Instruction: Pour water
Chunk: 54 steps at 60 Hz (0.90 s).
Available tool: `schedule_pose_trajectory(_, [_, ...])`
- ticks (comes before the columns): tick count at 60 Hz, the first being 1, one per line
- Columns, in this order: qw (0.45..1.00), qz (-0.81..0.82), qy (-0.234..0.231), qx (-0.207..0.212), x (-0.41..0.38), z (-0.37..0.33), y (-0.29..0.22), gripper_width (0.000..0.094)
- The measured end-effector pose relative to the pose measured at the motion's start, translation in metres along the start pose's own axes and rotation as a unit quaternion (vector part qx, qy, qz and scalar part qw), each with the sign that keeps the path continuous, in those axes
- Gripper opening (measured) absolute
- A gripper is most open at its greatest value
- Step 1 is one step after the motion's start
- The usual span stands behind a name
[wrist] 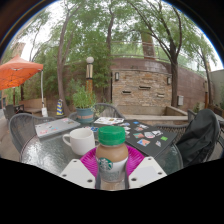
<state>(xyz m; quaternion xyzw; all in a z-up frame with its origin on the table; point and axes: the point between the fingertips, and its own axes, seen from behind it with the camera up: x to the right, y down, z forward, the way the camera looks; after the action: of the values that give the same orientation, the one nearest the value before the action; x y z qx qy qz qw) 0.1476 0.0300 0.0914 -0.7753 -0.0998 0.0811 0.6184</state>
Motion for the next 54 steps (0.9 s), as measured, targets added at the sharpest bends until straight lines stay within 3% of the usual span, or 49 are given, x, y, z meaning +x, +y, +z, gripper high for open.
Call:
schedule_pose_trajectory(13, [0.990,-0.140,0.013,-0.030,0.032,0.041,-0.067,0.0295])
schedule_pose_trajectory(17, [0.975,-0.218,0.011,-0.028,0.020,0.068,-0.080,0.0293])
schedule_pose_trajectory(23, [0.941,-0.332,0.007,-0.058,0.009,0.103,-0.085,0.0292])
schedule_pose_trajectory(29, [0.860,-0.504,0.030,-0.073,0.002,0.129,-0.084,0.0292])
schedule_pose_trajectory(38, [0.679,-0.723,0.021,-0.124,-0.005,0.146,-0.068,0.0297])
schedule_pose_trajectory(42, [0.619,-0.773,0.010,-0.138,-0.003,0.154,-0.069,0.0295])
schedule_pose_trajectory(49, [0.534,-0.828,0.047,-0.161,-0.007,0.144,-0.073,0.0295])
schedule_pose_trajectory(51, [0.502,-0.848,0.025,-0.170,-0.006,0.153,-0.080,0.0295])
schedule_pose_trajectory(54, [0.469,-0.867,0.028,-0.169,-0.010,0.153,-0.084,0.0296])
